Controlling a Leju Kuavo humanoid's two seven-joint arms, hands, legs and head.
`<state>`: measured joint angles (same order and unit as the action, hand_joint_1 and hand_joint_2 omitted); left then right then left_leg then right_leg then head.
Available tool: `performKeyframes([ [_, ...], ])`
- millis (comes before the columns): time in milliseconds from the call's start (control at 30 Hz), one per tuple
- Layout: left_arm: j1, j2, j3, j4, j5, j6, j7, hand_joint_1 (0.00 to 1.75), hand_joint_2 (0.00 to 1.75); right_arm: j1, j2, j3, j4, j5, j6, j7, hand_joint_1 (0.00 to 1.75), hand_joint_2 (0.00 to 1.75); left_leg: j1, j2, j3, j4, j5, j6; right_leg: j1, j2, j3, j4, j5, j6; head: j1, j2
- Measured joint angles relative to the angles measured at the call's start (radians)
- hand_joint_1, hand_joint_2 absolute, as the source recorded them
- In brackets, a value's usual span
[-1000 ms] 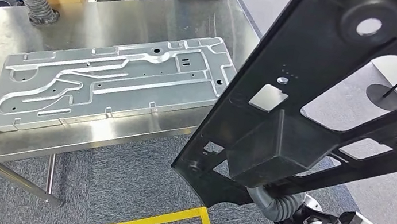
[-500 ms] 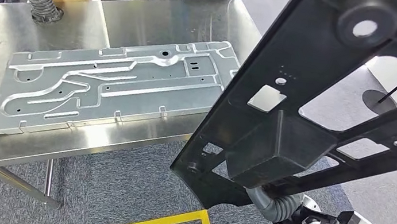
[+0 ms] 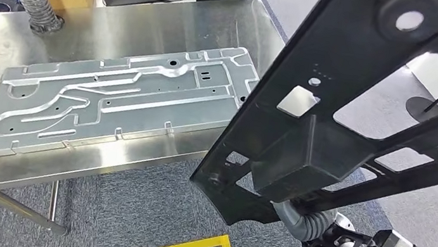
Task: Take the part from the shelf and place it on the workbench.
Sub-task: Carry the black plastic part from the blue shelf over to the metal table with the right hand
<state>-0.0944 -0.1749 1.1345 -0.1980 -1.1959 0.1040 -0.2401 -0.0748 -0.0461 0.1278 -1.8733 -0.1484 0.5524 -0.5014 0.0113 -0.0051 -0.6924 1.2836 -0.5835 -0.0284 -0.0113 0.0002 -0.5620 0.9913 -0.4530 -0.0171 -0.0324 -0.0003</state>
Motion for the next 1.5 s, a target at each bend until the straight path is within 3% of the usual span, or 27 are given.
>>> performKeyframes([
  [33,0.001,0.000,0.000,0.000,0.000,0.000,0.000,0.00,1.75,0.000,0.000,0.000,0.000,0.000,0.000,0.001,1.73,1.75,0.002,0.000,-0.010,0.008,0.012,-0.002,0.000,0.001,0.003,0.001,-0.003,0.001,0.000,0.000],
  [67,0.001,0.000,0.000,0.000,0.000,0.000,0.001,0.00,1.75,-0.001,0.000,0.000,0.000,0.000,0.000,0.002,1.73,1.75,0.003,0.000,0.000,-0.023,0.042,-0.003,-0.001,0.001,0.007,0.002,-0.007,0.003,0.000,0.000],
  [133,0.001,0.001,0.000,0.000,0.000,0.000,0.001,0.00,1.75,-0.002,0.000,0.000,0.000,0.000,0.000,0.003,1.73,1.75,0.004,0.001,0.056,-0.156,0.118,0.001,0.000,0.003,0.015,0.006,-0.016,0.010,0.000,0.000],
  [200,-0.001,0.001,0.000,0.000,0.000,0.000,0.001,0.00,1.75,-0.006,0.000,0.000,0.001,0.000,0.000,0.004,1.73,1.75,0.002,0.000,0.098,-0.251,0.148,0.012,0.004,0.004,0.018,0.011,-0.025,0.020,0.000,0.000],
  [300,0.000,0.001,0.000,0.000,0.000,-0.001,0.004,0.00,1.75,-0.012,0.000,0.000,0.003,-0.001,0.000,0.007,1.73,1.75,0.001,-0.001,0.104,-0.270,0.144,0.030,0.005,0.005,0.017,0.012,-0.030,0.037,0.000,0.000],
  [367,-0.001,0.001,0.000,0.000,0.000,-0.001,0.005,0.00,1.75,-0.016,0.000,0.000,0.003,-0.002,0.000,0.007,1.73,1.75,0.003,-0.001,0.110,-0.277,0.145,0.042,0.002,0.003,0.002,0.049,-0.052,0.047,0.000,0.000],
  [467,-0.003,0.001,0.000,0.000,0.000,-0.001,0.005,0.00,1.75,-0.019,0.000,0.000,0.008,-0.004,0.000,0.007,1.73,1.75,0.002,0.000,0.116,-0.279,0.140,0.052,-0.001,0.003,-0.095,0.232,-0.128,0.057,0.000,0.000],
  [500,-0.002,0.001,0.000,0.000,0.000,-0.001,0.005,0.00,1.75,-0.018,0.000,0.000,0.010,-0.005,0.000,0.007,1.73,1.75,0.002,0.000,0.118,-0.279,0.138,0.054,-0.002,0.003,-0.127,0.282,-0.138,0.059,0.000,0.000],
  [533,-0.002,0.001,0.000,0.000,0.000,-0.001,0.005,0.00,1.75,-0.017,0.000,0.000,0.013,-0.005,0.000,0.007,1.73,1.75,0.001,0.000,0.120,-0.278,0.135,0.054,-0.002,0.003,-0.143,0.298,-0.129,0.059,0.000,0.000],
  [567,-0.002,0.001,0.000,0.000,0.000,-0.001,0.005,0.00,1.75,-0.017,-0.001,0.000,0.015,-0.006,0.000,0.007,1.73,1.75,0.001,-0.001,0.125,-0.278,0.132,0.054,-0.002,0.003,-0.138,0.274,-0.100,0.058,0.000,0.000],
  [633,-0.002,0.000,0.000,0.000,0.000,-0.001,0.005,0.00,1.75,-0.017,-0.001,0.000,0.017,-0.007,-0.001,0.007,1.73,1.75,0.000,-0.002,0.136,-0.278,0.124,0.051,-0.001,0.002,-0.085,0.143,-0.022,0.050,0.000,0.000],
  [700,-0.002,0.000,0.000,0.000,0.000,-0.001,0.005,0.00,1.75,-0.016,-0.001,0.000,0.017,-0.009,-0.002,0.006,1.73,1.75,-0.004,-0.003,0.143,-0.276,0.116,0.043,0.004,0.002,-0.040,0.040,0.015,0.039,0.000,0.000],
  [767,-0.002,0.000,0.000,0.000,0.000,-0.002,0.005,0.00,1.75,-0.015,-0.001,0.000,0.017,-0.011,-0.004,0.006,1.73,1.75,-0.006,-0.003,0.144,-0.278,0.111,0.032,0.009,0.003,-0.032,0.020,0.011,0.029,0.000,0.000],
  [867,-0.003,0.000,0.000,0.000,0.000,-0.002,0.005,0.00,1.75,-0.013,-0.001,0.000,0.017,-0.012,-0.004,0.005,1.73,1.75,-0.006,0.000,0.138,-0.253,0.090,0.017,0.002,0.005,-0.023,0.009,0.011,0.012,0.000,0.000],
  [900,-0.004,0.001,0.000,0.000,0.000,-0.002,0.005,0.00,1.75,-0.013,-0.001,0.000,0.017,-0.012,-0.004,0.004,1.73,1.75,-0.005,0.001,0.119,-0.210,0.066,0.013,-0.001,0.004,-0.017,0.005,0.010,0.006,0.000,0.000],
  [967,-0.003,0.001,0.000,0.000,0.000,-0.002,0.005,0.00,1.75,-0.013,-0.001,0.001,0.017,-0.012,-0.004,0.004,1.73,1.75,-0.002,0.001,0.052,-0.075,0.006,0.006,0.000,0.002,-0.012,0.004,0.005,0.000,0.000,0.000],
  [1000,-0.001,0.001,0.000,0.000,0.000,-0.002,0.005,0.00,1.75,-0.013,-0.001,0.002,0.017,-0.012,-0.003,0.004,1.73,1.75,0.000,0.001,0.019,-0.016,-0.012,0.003,0.000,0.002,-0.010,0.004,0.002,-0.002,0.000,0.000],
  [1033,0.000,0.001,0.000,0.000,0.000,-0.002,0.005,0.00,1.75,-0.013,-0.001,0.002,0.018,-0.012,-0.003,0.004,1.73,1.75,0.001,0.001,0.000,0.013,-0.012,0.000,0.000,0.002,-0.007,0.005,0.000,-0.002,0.000,0.000],
  [1067,0.000,0.001,0.000,0.000,0.000,-0.002,0.006,0.00,1.75,-0.013,-0.001,0.002,0.019,-0.012,-0.003,0.005,1.73,1.75,0.002,0.001,0.001,-0.001,0.011,-0.001,0.000,0.003,-0.003,0.005,-0.003,-0.001,0.000,0.000],
  [1133,0.000,0.001,0.000,0.000,0.000,-0.002,0.006,0.00,1.75,-0.014,-0.001,0.002,0.019,-0.012,-0.004,0.006,1.73,1.75,0.003,0.001,0.052,-0.123,0.091,0.001,-0.001,0.004,0.008,0.007,-0.012,0.005,0.000,0.000],
  [1200,-0.001,0.001,0.000,0.000,0.000,-0.002,0.007,0.00,1.75,-0.018,-0.001,0.002,0.019,-0.012,-0.004,0.006,1.73,1.75,0.001,0.001,0.102,-0.239,0.137,0.010,0.003,0.006,0.014,0.011,-0.021,0.015,0.000,0.000],
  [1367,-0.001,0.001,0.001,0.000,0.000,-0.002,0.009,0.00,1.75,-0.026,-0.001,0.002,0.020,-0.012,-0.005,0.009,1.73,1.75,0.001,-0.002,0.120,-0.276,0.134,0.038,0.002,0.005,0.008,0.031,-0.040,0.042,0.000,0.000],
  [1433,-0.002,0.001,0.001,0.000,0.000,-0.002,0.009,0.00,1.75,-0.029,-0.001,0.002,0.020,-0.012,-0.006,0.009,1.73,1.75,0.003,-0.001,0.127,-0.281,0.133,0.047,-0.002,0.004,-0.036,0.124,-0.086,0.050,0.000,0.000],
  [1500,-0.003,0.001,0.001,0.000,0.000,-0.003,0.009,0.00,1.75,-0.029,-0.001,0.002,0.023,-0.013,-0.008,0.010,1.73,1.75,0.002,0.000,0.130,-0.280,0.129,0.052,-0.003,0.004,-0.115,0.261,-0.134,0.056,0.000,0.000],
])
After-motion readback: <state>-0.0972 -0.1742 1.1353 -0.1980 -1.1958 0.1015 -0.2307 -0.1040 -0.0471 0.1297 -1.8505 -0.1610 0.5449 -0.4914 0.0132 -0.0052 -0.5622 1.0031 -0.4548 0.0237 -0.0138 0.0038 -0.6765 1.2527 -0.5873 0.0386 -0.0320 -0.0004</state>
